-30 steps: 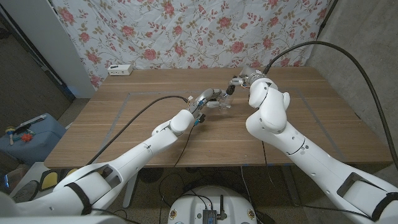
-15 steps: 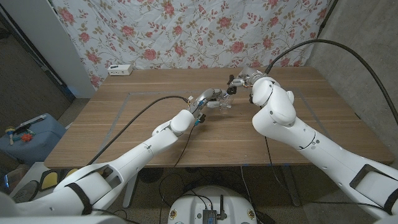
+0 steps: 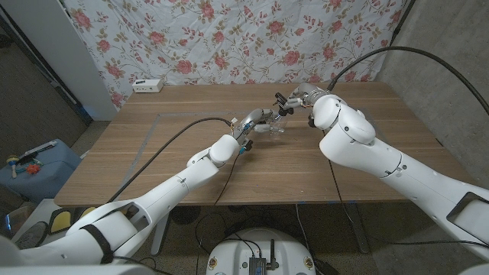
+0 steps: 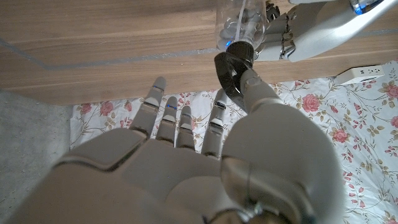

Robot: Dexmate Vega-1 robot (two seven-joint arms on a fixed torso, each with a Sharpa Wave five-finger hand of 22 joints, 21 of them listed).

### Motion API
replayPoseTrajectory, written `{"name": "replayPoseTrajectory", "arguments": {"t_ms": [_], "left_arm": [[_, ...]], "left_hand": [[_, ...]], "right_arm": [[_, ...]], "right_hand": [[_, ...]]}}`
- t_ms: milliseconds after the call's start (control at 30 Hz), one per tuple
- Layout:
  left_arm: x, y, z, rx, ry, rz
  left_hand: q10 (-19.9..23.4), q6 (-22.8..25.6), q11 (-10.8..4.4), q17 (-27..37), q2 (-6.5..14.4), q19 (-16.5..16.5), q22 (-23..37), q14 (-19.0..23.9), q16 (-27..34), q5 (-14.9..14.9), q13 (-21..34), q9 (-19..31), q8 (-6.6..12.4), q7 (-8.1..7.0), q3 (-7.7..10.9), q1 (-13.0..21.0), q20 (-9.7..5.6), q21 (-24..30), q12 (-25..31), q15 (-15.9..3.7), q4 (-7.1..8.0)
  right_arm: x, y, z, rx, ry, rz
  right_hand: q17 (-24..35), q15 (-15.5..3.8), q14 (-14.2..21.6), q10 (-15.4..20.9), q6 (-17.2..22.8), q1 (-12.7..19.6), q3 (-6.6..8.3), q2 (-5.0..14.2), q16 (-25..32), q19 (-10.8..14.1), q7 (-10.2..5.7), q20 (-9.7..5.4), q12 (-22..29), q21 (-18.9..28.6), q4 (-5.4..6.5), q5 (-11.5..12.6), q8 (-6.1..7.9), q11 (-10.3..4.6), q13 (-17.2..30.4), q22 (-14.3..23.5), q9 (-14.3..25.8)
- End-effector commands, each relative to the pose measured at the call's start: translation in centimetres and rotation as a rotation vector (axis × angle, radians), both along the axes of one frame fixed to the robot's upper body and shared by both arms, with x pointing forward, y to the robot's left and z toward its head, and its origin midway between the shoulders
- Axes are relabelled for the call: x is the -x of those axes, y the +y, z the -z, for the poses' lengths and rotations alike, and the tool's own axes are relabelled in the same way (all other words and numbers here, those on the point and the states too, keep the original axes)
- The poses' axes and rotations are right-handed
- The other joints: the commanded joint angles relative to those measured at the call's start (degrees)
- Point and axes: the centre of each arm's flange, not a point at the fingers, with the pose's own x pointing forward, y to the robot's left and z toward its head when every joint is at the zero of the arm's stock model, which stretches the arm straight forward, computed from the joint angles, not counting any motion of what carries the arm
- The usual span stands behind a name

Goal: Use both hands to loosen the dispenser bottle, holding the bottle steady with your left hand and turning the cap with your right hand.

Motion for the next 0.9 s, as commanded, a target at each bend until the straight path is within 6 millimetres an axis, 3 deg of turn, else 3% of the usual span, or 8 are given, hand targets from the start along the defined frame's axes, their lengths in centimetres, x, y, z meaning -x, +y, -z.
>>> {"name": "replayPoseTrajectory", "arguments": {"t_ms": [33,600,900], "left_arm": [[0.1,-0.2,0.2,-0.001,0.003,0.002],[-0.1,-0.5,-0.2,-0.009,0.003,0.009],[-0.1,-0.6,-0.2,-0.012,0.007,0.013]], "left_hand": [[2.52,5.20,-1.82,0.19,7.05,0.52,0.10,0.72,-0.01,0.35,0.52,0.28,0.15,-0.29,4.67,-6.48,-4.84,0.06,0.27,-3.68,4.09],[2.55,5.20,-1.88,0.28,7.06,0.50,0.10,0.67,0.04,0.32,0.65,0.29,0.08,-0.27,4.72,-6.56,-4.78,0.06,0.21,-3.70,3.99],[2.39,5.21,-1.85,0.30,7.09,0.49,0.10,0.63,0.03,0.32,0.74,0.29,0.03,-0.37,4.77,-6.65,-4.76,0.06,0.10,-3.68,3.97]], "right_arm": [[-0.1,-0.8,0.1,-0.030,-0.028,-0.019],[-0.6,-1.7,0.2,-0.076,-0.046,-0.055],[-0.8,-2.2,0.3,-0.107,-0.051,-0.090]], "right_hand": [[0.12,-0.08,-0.13,0.64,2.10,1.52,0.65,0.10,0.36,0.26,-1.34,-0.82,0.56,0.22,0.17,-0.17,0.76,-0.72,0.07,0.26,-0.13],[0.51,-2.42,-0.09,1.47,7.35,6.03,1.70,1.12,0.98,0.44,-6.85,-2.78,0.86,0.40,0.24,-0.03,2.46,-3.87,0.09,0.31,-0.56],[0.65,-3.08,-0.24,1.97,7.92,7.82,2.25,1.84,1.12,0.05,-7.61,-3.30,1.02,0.30,0.14,0.13,2.40,-5.04,0.09,0.32,-0.80]]}}
